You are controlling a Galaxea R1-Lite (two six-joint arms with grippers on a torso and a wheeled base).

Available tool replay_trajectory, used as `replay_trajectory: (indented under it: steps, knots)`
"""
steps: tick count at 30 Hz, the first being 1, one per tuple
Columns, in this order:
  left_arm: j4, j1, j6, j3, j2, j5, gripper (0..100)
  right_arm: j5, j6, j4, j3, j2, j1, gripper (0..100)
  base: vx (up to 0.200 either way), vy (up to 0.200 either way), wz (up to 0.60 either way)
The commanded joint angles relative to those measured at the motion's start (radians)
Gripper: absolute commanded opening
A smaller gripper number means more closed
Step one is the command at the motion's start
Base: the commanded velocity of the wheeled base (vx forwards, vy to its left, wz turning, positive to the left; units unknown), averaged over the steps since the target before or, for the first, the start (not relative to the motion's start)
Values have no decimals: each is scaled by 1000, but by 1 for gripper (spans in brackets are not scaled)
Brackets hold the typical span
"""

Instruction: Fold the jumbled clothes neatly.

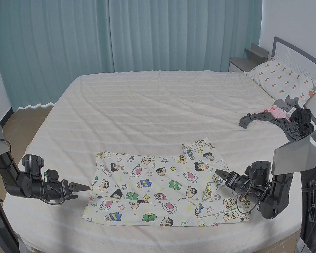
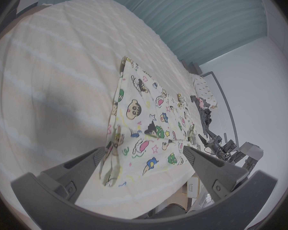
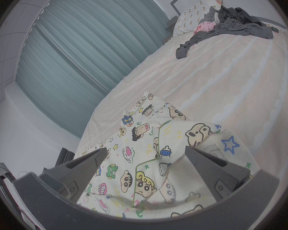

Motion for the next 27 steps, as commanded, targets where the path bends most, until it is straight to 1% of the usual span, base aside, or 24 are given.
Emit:
replay_trajectory:
  steps: [1, 6, 8, 9, 10, 11, 12, 13, 15, 18, 21, 23, 24, 25, 26, 27]
  knots:
    - [-80, 0, -1, 44, 32, 3, 100, -1, -3, -10, 0, 9, 11, 100, 0, 0, 0]
    - [-140, -4, -16, 41, 44, 9, 100, -8, -4, -10, 2, 7, 21, 100, 0, 0, 0]
    - [-140, -26, -51, 11, 35, 20, 100, -9, -4, -10, 0, 7, 20, 100, 0, 0, 0]
    - [-140, -38, -86, -19, 35, 43, 100, -9, -4, -10, 0, 7, 21, 100, 0, 0, 0]
    - [-140, -38, -86, -19, 35, 43, 100, -9, -4, -10, 0, 7, 21, 100, 0, 0, 0]
    - [-138, -53, -134, -69, 38, 98, 100, -9, -4, -10, 0, 9, 23, 100, 0, 0, 0]
    - [-130, -76, -168, -147, 47, 190, 100, -9, -6, -10, 0, 9, 26, 100, 0, 0, 0]
    - [-123, -92, -172, -200, 62, 248, 100, -11, -6, -10, 0, 9, 29, 100, 0, 0, 0]
    - [-92, -119, -172, -298, 113, 316, 100, -9, -6, -10, 2, 9, 29, 100, 0, 0, 0]
    - [0, -153, -169, -427, 173, 324, 100, -9, -6, -10, 2, 9, 29, 100, 0, 0, 0]
    - [130, -184, -162, -572, 230, 327, 100, -11, -6, -10, 3, 9, 31, 100, 0, 0, 0]
    - [178, -195, -136, -631, 267, 331, 100, -11, -6, -10, 3, 9, 31, 100, 0, 0, 0]
    - [198, -202, -103, -663, 299, 345, 100, -11, -6, -10, 3, 9, 31, 100, 0, 0, 0]
    - [207, -205, -83, -683, 320, 362, 100, -11, -6, -10, 3, 9, 31, 100, 0, 0, 0]
    - [207, -205, -83, -683, 320, 362, 100, -11, -6, -10, 3, 9, 31, 100, 0, 0, 0]
    - [222, -205, -47, -727, 362, 423, 100, -11, -8, -10, 3, 10, 34, 100, 0, 0, 0]
